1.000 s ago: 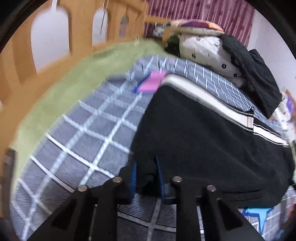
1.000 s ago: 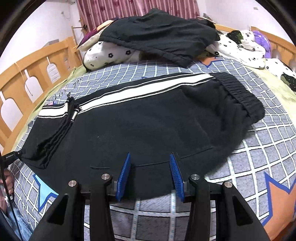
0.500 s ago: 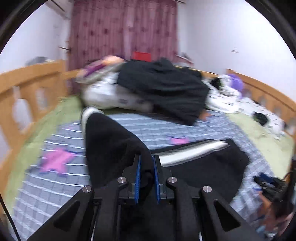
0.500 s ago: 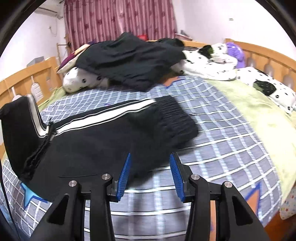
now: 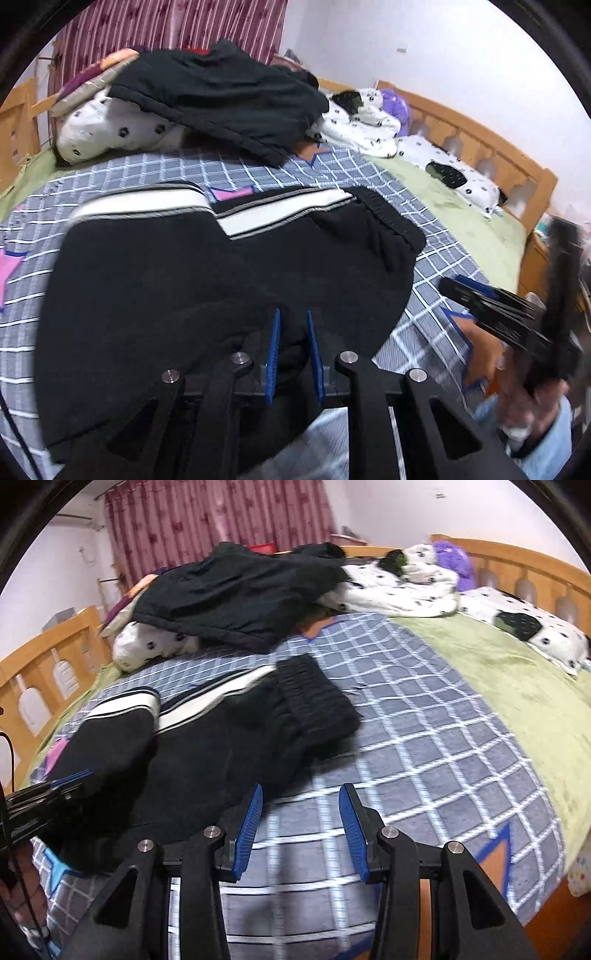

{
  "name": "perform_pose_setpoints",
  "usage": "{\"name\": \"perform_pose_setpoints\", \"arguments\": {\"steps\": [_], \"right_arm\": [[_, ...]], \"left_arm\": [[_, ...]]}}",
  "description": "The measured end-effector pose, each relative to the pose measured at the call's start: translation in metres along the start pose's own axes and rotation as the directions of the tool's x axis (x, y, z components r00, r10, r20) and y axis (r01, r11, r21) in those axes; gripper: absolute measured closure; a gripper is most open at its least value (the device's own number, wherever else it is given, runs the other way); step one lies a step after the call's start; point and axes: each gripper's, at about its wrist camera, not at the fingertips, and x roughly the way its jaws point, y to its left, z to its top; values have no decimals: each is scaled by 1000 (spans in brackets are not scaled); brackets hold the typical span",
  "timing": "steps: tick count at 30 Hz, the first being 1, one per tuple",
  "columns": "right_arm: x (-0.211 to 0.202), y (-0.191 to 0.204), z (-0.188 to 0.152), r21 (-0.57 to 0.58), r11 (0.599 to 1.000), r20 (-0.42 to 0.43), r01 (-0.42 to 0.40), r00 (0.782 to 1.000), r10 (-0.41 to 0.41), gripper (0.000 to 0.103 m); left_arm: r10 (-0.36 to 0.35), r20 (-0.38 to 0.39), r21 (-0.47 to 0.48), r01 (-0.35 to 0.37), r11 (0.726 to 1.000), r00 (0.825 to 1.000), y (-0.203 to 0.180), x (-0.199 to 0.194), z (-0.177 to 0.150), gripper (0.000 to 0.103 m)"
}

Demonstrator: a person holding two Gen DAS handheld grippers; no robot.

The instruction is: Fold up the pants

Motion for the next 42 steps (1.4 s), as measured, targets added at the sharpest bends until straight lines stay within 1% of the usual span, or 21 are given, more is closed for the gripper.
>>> {"name": "perform_pose_setpoints", "arguments": {"steps": [2, 3, 5, 7, 9, 11, 13, 16, 20, 22, 25, 26, 27, 28, 29, 31, 33, 35, 38, 40, 42], "right_arm": [[4, 13, 1, 6, 997, -17, -77, 997, 77, 60], [8, 23, 2, 13, 989, -31, -150, 988, 150, 60], [17, 41, 7, 37, 968, -62, -249, 966, 251, 58], [27, 59, 10, 58, 944, -95, -324, 940, 328, 55], [40, 81, 10, 69, 929, -139, -363, 919, 369, 55], [52, 96, 11, 81, 919, -177, -386, 902, 395, 55], [66, 108, 9, 123, 903, -222, -411, 876, 428, 55], [89, 119, 5, 194, 883, -278, -427, 839, 467, 55], [114, 132, 2, 226, 869, -324, -439, 808, 493, 56], [121, 138, 3, 233, 855, -338, -463, 787, 517, 73], [118, 140, 9, 199, 847, -326, -493, 782, 532, 83], [116, 140, 13, 188, 843, -315, -505, 782, 538, 84], [110, 138, 17, 171, 840, -295, -515, 786, 543, 85], [103, 136, 22, 146, 839, -269, -525, 795, 544, 85], [97, 133, 27, 124, 838, -241, -532, 803, 546, 85], [79, 121, 42, 79, 840, -175, -537, 822, 542, 86], [61, 100, 60, 39, 847, -100, -531, 841, 532, 86], [45, 79, 75, 7, 860, -38, -510, 859, 510, 87], [19, 44, 88, -29, 889, 58, -458, 887, 459, 87], [15, 20, 85, -23, 909, 89, -416, 905, 416, 87], [26, -9, 73, 37, 923, 74, -383, 922, 380, 87]], "left_arm": [[54, 49, -4, -53, 999, 997, 21, -32, -8, 78], [76, 66, -11, -76, 997, 995, 32, -45, -11, 74], [119, 92, -26, -117, 993, 989, 54, -68, -25, 59], [187, 86, -48, -184, 982, 979, 77, -82, -42, 51], [226, 57, -84, -221, 972, 972, 97, -88, -60, 50], [223, 4, -130, -221, 967, 975, 114, -88, -79, 50], [204, -39, -179, -208, 962, 978, 125, -84, -98, 50], [179, -54, -218, -186, 958, 982, 129, -76, -114, 50], [146, -65, -239, -157, 958, 987, 125, -59, -117, 50], [145, -59, -246, -155, 957, 988, 121, -48, -113, 50], [169, -45, -251, -175, 952, 985, 117, -33, -107, 50], [191, -39, -252, -195, 948, 981, 116, -30, -105, 54], [218, -31, -251, -219, 943, 975, 114, -27, -103, 67], [218, -35, -244, -220, 945, 975, 111, -21, -101, 81], [230, -36, -240, -232, 943, 973, 109, -20, -99, 83], [258, -14, -220, -255, 942, 966, 97, -21, -94, 83], [260, 12, -184, -253, 950, 966, 84, -24, -88, 83], [230, 54, -126, -221, 967, 972, 64, -26, -78, 74], [207, 108, -5, -208, 978, 972, 28, -26, -63, 71], [185, 94, 43, -190, 981, 978, 10, -16, -57, 70], [173, 56, 54, -176, 983, 983, 4, -5, -59, 70]]}}
